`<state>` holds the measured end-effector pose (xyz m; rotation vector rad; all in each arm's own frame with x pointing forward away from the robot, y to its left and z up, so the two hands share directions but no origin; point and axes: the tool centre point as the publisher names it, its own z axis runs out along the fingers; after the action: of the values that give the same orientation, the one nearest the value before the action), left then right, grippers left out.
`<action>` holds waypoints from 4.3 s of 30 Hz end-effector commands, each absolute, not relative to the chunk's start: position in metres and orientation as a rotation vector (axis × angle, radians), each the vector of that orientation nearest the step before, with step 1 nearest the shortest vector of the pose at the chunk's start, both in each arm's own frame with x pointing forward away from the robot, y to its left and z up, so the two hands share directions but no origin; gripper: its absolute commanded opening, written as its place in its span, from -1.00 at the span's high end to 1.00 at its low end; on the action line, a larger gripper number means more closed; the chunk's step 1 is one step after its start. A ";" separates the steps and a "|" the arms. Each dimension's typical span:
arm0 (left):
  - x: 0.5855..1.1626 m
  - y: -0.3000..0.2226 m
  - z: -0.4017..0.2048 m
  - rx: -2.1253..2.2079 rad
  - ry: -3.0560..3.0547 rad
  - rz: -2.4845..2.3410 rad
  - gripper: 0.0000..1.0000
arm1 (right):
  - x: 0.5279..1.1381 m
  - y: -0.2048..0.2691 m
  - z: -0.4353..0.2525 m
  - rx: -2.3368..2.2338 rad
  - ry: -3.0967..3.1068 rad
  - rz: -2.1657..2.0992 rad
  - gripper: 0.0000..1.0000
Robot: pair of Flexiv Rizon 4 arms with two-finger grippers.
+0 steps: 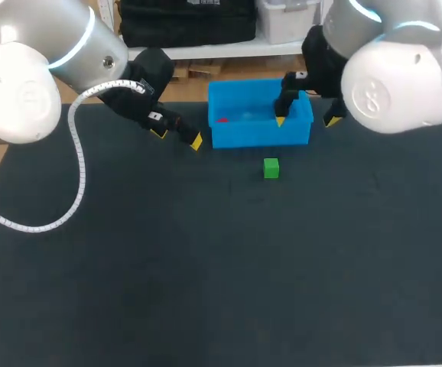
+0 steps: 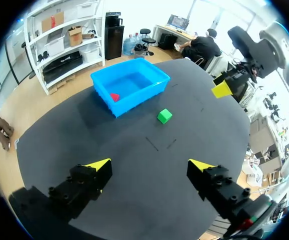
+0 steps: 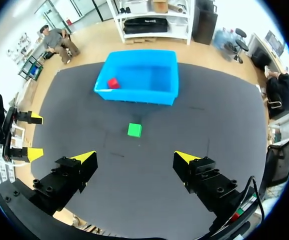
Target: Use the left arm to pick the red cube and place it into the blue plastic box first, then use the right arm to grasp the green cube and put it into the same blue plastic box after the first action is fully finished.
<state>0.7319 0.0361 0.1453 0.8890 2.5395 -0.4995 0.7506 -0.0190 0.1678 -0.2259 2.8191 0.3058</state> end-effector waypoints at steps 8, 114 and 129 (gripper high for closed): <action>0.731 0.037 0.145 0.891 2.535 -0.504 -1.00 | 0.764 -0.003 0.174 -0.210 2.944 0.205 -1.00; 0.731 0.037 0.145 0.891 2.535 -0.504 -1.00 | 0.778 0.040 0.055 -0.010 3.045 -0.082 -1.00; 0.731 0.037 0.145 0.891 2.535 -0.504 -1.00 | 0.781 0.036 0.037 -0.021 3.052 -0.090 -1.00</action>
<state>0.7318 0.0361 0.1453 0.8888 2.5394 -0.4996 0.7799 0.0362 0.0409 -0.0213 3.0554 -0.0898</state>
